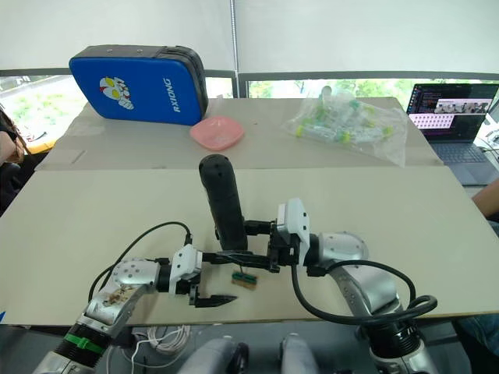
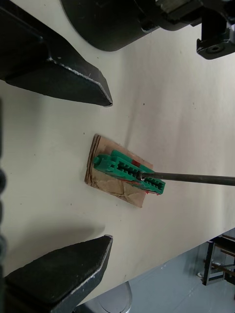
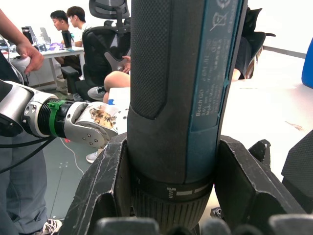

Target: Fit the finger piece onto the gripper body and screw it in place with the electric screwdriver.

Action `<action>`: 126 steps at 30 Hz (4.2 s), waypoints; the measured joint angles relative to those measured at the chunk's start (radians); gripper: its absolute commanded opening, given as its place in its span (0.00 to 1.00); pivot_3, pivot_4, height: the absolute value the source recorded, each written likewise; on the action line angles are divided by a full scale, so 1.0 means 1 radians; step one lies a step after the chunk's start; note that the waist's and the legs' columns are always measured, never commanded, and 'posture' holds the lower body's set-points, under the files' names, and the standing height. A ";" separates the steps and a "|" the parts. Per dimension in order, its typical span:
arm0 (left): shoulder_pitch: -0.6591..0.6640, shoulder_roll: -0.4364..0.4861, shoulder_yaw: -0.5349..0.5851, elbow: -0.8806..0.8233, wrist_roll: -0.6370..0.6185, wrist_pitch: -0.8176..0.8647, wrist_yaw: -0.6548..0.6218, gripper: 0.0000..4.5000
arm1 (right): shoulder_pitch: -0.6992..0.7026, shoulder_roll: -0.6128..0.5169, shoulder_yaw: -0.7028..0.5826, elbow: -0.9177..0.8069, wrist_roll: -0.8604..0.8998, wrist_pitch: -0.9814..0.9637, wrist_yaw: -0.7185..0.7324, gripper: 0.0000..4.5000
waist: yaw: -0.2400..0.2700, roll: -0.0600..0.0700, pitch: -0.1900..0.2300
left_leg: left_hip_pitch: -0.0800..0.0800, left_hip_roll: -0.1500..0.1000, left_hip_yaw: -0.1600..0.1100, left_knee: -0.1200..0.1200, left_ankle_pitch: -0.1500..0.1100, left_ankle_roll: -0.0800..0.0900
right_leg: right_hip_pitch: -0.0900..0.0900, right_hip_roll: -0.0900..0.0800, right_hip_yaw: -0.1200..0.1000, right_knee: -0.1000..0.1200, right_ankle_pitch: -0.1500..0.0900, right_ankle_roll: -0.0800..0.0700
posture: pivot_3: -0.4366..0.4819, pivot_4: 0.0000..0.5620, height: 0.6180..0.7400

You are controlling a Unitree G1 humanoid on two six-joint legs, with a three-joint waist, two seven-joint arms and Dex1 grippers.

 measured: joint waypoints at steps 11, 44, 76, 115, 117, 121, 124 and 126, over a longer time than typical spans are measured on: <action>0.004 0.000 0.000 0.001 0.000 -0.013 -0.001 0.99 | 0.000 -0.001 0.000 0.000 0.000 0.000 0.000 0.44 | 0.000 0.000 0.000 | 0.000 0.000 0.000 0.000 0.000 0.000 | 0.000 0.000 0.000 0.000 0.000 0.000 | 0.48 0.27 1.00; 0.001 0.001 0.000 0.004 0.000 -0.011 -0.010 0.99 | 0.007 -0.007 -0.002 0.000 0.001 -0.002 0.001 0.44 | 0.000 0.000 0.000 | 0.000 0.000 0.000 0.000 0.000 0.000 | 0.000 0.000 0.000 0.000 0.000 0.000 | 0.48 0.27 1.00; 0.001 0.001 0.000 0.003 -0.001 -0.007 -0.011 0.99 | 0.000 -0.010 0.035 -0.013 -0.047 -0.035 0.023 0.44 | 0.000 0.000 0.000 | 0.001 0.000 0.000 0.000 0.000 0.000 | 0.001 0.000 0.000 0.000 0.000 0.000 | 0.48 0.27 1.00; 0.117 0.144 0.265 -0.197 -0.321 0.168 -0.057 0.99 | -0.153 -0.066 -0.076 -0.125 0.163 0.117 -0.013 0.44 | 0.000 0.000 0.005 | -0.002 0.000 0.000 0.000 0.000 0.000 | -0.001 0.000 0.000 0.000 0.000 0.000 | 0.48 0.27 1.00; 0.122 0.156 0.295 -0.199 -0.324 0.184 -0.046 0.99 | -0.195 -0.074 -0.108 -0.131 0.198 0.135 -0.028 0.44 | -0.001 0.000 0.006 | -0.002 0.000 0.000 0.000 0.000 0.000 | -0.002 0.000 0.000 0.000 0.000 0.000 | 0.48 0.27 1.00; 0.120 0.135 0.330 -0.140 -0.299 0.164 0.008 0.99 | -0.235 -0.085 -0.131 -0.148 0.239 0.170 -0.046 0.44 | 0.000 0.000 0.006 | -0.002 0.000 -0.001 0.000 0.000 0.000 | -0.001 0.000 -0.001 -0.001 0.000 0.000 | 0.48 0.27 1.00; 0.116 0.087 0.319 -0.072 -0.234 0.122 0.065 0.99 | -0.237 -0.087 -0.129 -0.148 0.247 0.186 -0.052 0.44 | 0.002 -0.001 0.006 | -0.002 0.000 0.000 0.000 0.000 0.001 | -0.001 -0.001 -0.001 -0.001 0.000 0.000 | 0.48 0.27 1.00; 0.101 0.058 0.294 -0.028 -0.181 0.101 0.105 0.99 | -0.250 -0.087 -0.129 -0.148 0.248 0.199 -0.056 0.44 | 0.005 -0.001 0.007 | -0.002 0.000 0.000 0.000 -0.001 0.001 | -0.001 -0.001 -0.001 -0.001 0.000 0.000 | 0.48 0.27 1.00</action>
